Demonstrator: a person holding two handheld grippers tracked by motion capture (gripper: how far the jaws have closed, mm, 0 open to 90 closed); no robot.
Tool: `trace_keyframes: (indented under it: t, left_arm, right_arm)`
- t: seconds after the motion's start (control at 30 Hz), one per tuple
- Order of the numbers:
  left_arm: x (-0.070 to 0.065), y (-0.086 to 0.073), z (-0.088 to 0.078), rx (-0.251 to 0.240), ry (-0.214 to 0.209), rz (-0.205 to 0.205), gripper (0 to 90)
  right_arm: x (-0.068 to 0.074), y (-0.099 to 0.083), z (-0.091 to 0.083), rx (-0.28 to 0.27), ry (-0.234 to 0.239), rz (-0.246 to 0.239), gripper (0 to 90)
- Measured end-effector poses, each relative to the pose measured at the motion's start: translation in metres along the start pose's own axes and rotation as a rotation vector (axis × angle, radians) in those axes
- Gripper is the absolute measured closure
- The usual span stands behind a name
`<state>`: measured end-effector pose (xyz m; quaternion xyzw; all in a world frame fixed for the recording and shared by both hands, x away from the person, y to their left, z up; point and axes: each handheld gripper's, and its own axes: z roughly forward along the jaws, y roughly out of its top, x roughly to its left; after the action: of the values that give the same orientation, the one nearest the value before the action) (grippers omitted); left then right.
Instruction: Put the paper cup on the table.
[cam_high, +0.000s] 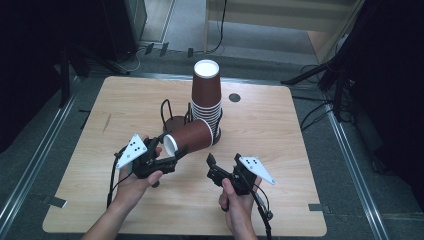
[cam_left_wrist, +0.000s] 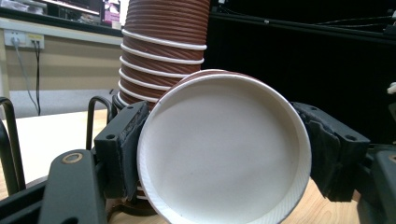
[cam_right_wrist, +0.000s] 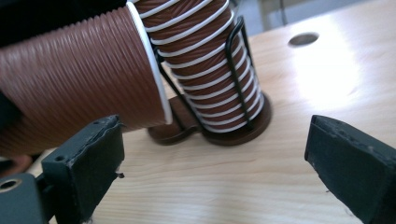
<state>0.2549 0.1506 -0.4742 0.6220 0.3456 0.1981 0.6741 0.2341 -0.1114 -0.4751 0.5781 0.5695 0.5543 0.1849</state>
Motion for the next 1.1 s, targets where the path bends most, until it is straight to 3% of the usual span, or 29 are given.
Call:
trace_keyframes:
  t: [0.17, 0.33, 0.4, 0.63, 0.93, 1.1]
  left_arm:
    - [-0.002, -0.002, 0.002, 0.013, -0.003, 0.008, 24.2]
    - [-0.004, -0.004, 0.002, 0.007, -0.006, -0.003, 24.2]
    - [-0.006, -0.005, 0.003, 0.01, -0.013, -0.001, 24.3]
    - [-0.012, -0.009, 0.007, 0.011, -0.032, 0.005, 24.2]
    - [-0.016, -0.014, 0.011, -0.003, -0.044, -0.003, 24.3]
    - [-0.02, -0.018, 0.014, -0.004, -0.05, 0.002, 24.3]
  right_arm:
    - [-0.002, 0.004, 0.0, 0.005, 0.025, 0.129, 0.0]
    - [-0.007, 0.004, -0.002, 0.033, 0.074, 0.365, 0.0]
    - [-0.008, 0.0, -0.001, 0.041, 0.08, 0.439, 0.0]
    - [-0.009, -0.014, 0.0, 0.032, 0.118, 0.587, 0.0]
    - [-0.003, -0.012, 0.001, 0.034, 0.131, 0.735, 0.0]
    - [-0.001, -0.011, 0.005, 0.048, 0.144, 0.84, 0.0]
